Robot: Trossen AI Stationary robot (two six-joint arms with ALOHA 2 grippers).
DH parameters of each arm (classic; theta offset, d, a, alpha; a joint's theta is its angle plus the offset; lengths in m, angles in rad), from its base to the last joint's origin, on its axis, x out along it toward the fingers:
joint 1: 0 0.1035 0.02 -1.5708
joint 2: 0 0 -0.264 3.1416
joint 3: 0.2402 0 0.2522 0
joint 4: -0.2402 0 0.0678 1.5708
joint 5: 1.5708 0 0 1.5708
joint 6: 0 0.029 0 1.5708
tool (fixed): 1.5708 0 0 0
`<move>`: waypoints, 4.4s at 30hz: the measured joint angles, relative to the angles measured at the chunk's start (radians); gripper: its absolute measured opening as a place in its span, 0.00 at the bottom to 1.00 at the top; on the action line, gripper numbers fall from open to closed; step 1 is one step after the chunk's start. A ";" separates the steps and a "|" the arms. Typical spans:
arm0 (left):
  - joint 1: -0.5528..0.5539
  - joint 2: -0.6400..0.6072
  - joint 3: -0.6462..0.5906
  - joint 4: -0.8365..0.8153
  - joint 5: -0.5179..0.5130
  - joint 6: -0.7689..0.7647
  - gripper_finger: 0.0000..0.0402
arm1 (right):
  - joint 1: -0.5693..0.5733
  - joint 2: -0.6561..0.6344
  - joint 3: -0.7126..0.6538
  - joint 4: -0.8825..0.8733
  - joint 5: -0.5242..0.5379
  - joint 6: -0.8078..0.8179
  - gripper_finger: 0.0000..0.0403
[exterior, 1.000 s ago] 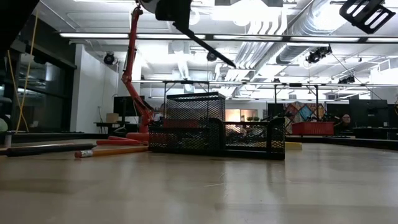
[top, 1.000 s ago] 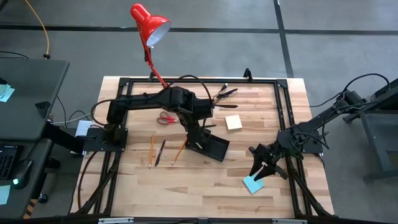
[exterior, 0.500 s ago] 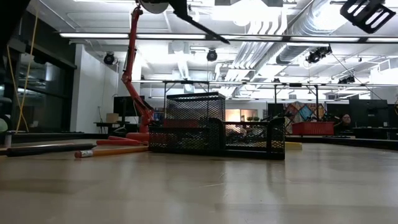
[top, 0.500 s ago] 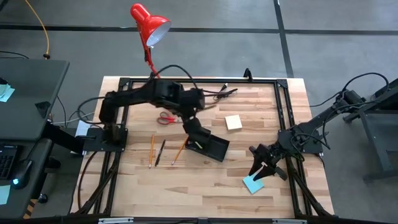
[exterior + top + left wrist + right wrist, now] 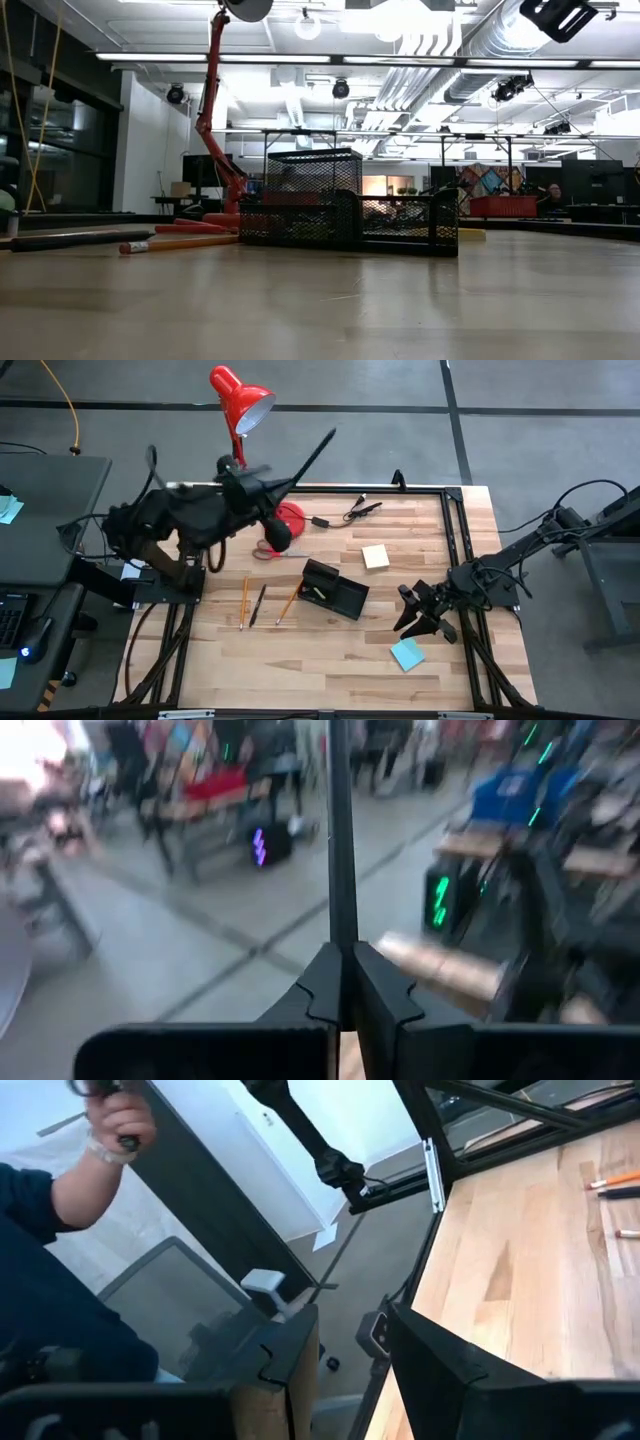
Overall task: Pick and place office supplies into organizer
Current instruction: Put the right black pen into the black desk organizer, then put the black pen into the black desk organizer
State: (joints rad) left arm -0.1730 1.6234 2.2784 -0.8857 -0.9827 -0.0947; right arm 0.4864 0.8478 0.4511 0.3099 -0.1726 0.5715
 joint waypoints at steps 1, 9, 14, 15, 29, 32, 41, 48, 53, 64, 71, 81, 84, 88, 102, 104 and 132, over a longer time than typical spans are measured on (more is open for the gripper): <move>-0.010 0.001 0.000 0.065 0.010 0.053 0.00 | -0.003 0.000 0.000 0.000 0.000 0.002 0.29; -0.018 0.095 -0.002 0.480 0.217 0.412 0.00 | -0.022 0.000 0.000 -0.006 -0.001 0.008 0.29; -0.017 0.172 -0.002 0.772 0.422 0.578 0.00 | -0.022 0.000 0.000 -0.016 -0.003 0.025 0.29; -0.017 0.192 0.000 0.831 0.446 0.586 0.00 | -0.022 0.000 0.000 -0.018 -0.003 0.031 0.29; -0.017 0.377 -0.003 1.023 0.665 0.433 0.00 | -0.022 0.000 0.000 -0.023 -0.012 0.057 0.29; -0.017 0.390 -0.040 1.049 0.693 0.424 0.00 | -0.022 0.000 0.000 -0.038 -0.014 0.059 0.29; -0.039 0.338 -0.396 1.462 0.626 0.355 0.00 | -0.022 -0.001 0.000 -0.041 -0.024 0.086 0.29; -0.063 0.074 -0.877 1.700 0.381 0.354 0.00 | -0.022 -0.001 0.000 -0.057 -0.044 0.110 0.29; -0.084 -0.080 -1.057 1.469 0.176 0.301 0.00 | -0.022 -0.001 0.000 -0.067 -0.021 0.104 0.29; 0.017 -0.289 -1.076 0.449 0.300 -0.202 0.00 | -0.022 0.000 0.000 -0.094 0.145 0.102 0.29; 0.099 -0.313 -1.024 0.161 0.565 -0.113 0.00 | -0.022 0.000 0.000 -0.111 0.301 0.127 0.29; 0.238 -0.278 -0.912 -0.180 0.772 0.101 0.00 | -0.022 0.002 0.000 -0.114 0.450 0.172 0.29; 0.258 -0.239 -0.914 -0.231 0.836 0.131 0.00 | -0.022 0.002 0.000 -0.115 0.469 0.173 0.29; 0.258 -0.183 -0.914 -0.296 0.844 0.112 0.00 | -0.022 0.002 0.000 -0.120 0.485 0.185 0.29; 0.258 -0.045 -0.833 -0.302 0.791 0.200 0.00 | -0.022 0.003 0.000 -0.152 0.509 0.226 0.29; 0.258 -0.025 -0.810 -0.298 0.790 0.237 0.00 | -0.022 0.003 0.000 -0.155 0.521 0.236 0.29; 0.272 0.161 -0.696 -0.312 0.750 0.402 0.34 | -0.022 0.003 0.000 -0.172 0.599 0.259 0.29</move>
State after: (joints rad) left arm 0.0992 1.7844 1.5822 -1.1982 -0.2323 0.3068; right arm 0.4644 0.8509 0.4511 0.1379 0.4259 0.8308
